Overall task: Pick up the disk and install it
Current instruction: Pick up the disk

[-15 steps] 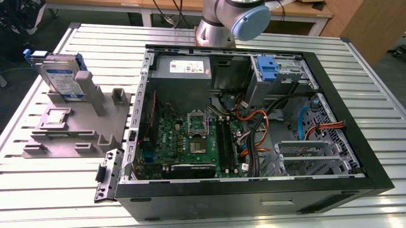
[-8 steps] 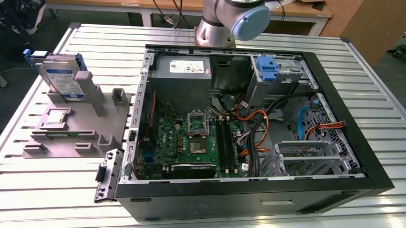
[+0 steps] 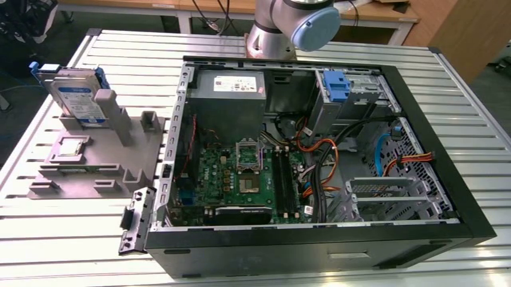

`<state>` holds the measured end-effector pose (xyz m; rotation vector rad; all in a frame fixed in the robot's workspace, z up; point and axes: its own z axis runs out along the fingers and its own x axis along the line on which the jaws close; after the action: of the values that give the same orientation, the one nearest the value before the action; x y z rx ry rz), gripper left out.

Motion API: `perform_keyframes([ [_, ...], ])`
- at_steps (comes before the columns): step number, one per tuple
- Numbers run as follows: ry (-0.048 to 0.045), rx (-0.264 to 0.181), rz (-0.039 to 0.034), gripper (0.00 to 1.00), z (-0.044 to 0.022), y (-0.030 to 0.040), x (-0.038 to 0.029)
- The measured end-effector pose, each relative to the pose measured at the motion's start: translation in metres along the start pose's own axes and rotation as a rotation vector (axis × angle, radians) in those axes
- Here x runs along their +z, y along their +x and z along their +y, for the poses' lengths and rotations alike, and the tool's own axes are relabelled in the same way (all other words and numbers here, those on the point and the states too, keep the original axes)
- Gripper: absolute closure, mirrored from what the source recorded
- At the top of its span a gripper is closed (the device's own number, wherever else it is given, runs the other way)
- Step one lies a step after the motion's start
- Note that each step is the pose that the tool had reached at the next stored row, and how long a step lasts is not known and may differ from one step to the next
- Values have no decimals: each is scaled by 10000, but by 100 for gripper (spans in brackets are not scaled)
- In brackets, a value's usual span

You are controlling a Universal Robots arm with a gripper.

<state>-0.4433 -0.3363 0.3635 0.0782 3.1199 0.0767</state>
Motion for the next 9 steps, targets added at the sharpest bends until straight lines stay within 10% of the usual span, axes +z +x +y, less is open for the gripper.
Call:
perform_keyframes([
  [9,-26,-1436,71,90,0,0,0],
])
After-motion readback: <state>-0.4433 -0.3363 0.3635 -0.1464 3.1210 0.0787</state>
